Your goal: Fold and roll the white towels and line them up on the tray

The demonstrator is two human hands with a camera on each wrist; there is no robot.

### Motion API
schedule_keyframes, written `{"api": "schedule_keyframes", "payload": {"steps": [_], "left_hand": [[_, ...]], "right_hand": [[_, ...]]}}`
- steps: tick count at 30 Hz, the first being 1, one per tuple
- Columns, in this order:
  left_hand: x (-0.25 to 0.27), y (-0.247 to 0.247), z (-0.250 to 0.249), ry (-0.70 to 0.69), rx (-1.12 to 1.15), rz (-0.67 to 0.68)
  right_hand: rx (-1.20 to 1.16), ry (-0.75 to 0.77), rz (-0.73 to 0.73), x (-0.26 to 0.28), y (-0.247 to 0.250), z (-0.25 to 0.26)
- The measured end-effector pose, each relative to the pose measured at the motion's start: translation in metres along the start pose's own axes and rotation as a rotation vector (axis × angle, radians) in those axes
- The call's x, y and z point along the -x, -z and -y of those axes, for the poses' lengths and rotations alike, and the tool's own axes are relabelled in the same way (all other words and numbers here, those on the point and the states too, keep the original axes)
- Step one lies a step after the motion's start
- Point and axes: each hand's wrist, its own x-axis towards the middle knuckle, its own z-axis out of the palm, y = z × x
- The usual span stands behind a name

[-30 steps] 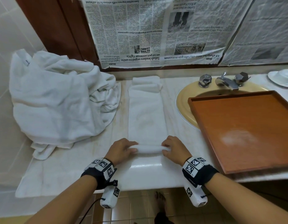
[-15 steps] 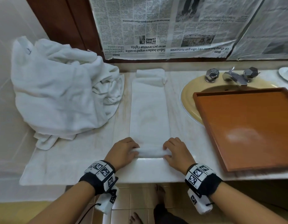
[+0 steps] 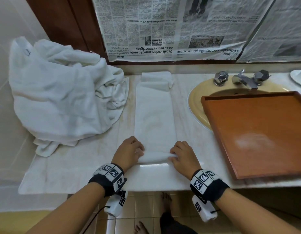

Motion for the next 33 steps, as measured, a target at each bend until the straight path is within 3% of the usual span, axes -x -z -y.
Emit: {"api": "schedule_keyframes", "payload": {"steps": [5, 8, 12, 16, 19, 23, 29, 31, 33], "left_hand": [[0.011, 0.005, 0.009, -0.204, -0.128, 0.102], [0.012, 0.005, 0.015, -0.275, -0.203, 0.063], [-0.001, 0.007, 0.005, -0.066, -0.095, 0.114], [-0.014, -0.001, 0.001, 0.028, -0.068, 0.002], [-0.016, -0.004, -0.004, -0.096, -0.123, -0.080], [-0.009, -0.010, -0.007, -0.273, -0.172, -0.041], [-0.013, -0.010, -0.002, -0.281, -0.266, 0.000], [-0.019, -0.005, -0.008, -0.236, -0.254, 0.013], [-0.025, 0.003, -0.013, -0.147, -0.183, 0.064]], "right_hand": [[0.040, -0.090, 0.101, -0.010, 0.006, -0.002], [0.027, -0.148, 0.135, -0.013, 0.009, -0.002], [-0.087, -0.260, 0.021, -0.017, 0.011, 0.000], [0.056, -0.069, -0.136, -0.023, 0.003, 0.003], [0.086, 0.062, -0.134, -0.022, 0.000, 0.009], [0.248, 0.106, 0.003, -0.017, -0.004, 0.007], [0.319, 0.131, 0.045, -0.029, -0.002, 0.006], [0.214, 0.071, 0.142, -0.040, 0.004, 0.007], [0.048, -0.105, 0.275, -0.051, 0.012, 0.003]]}}
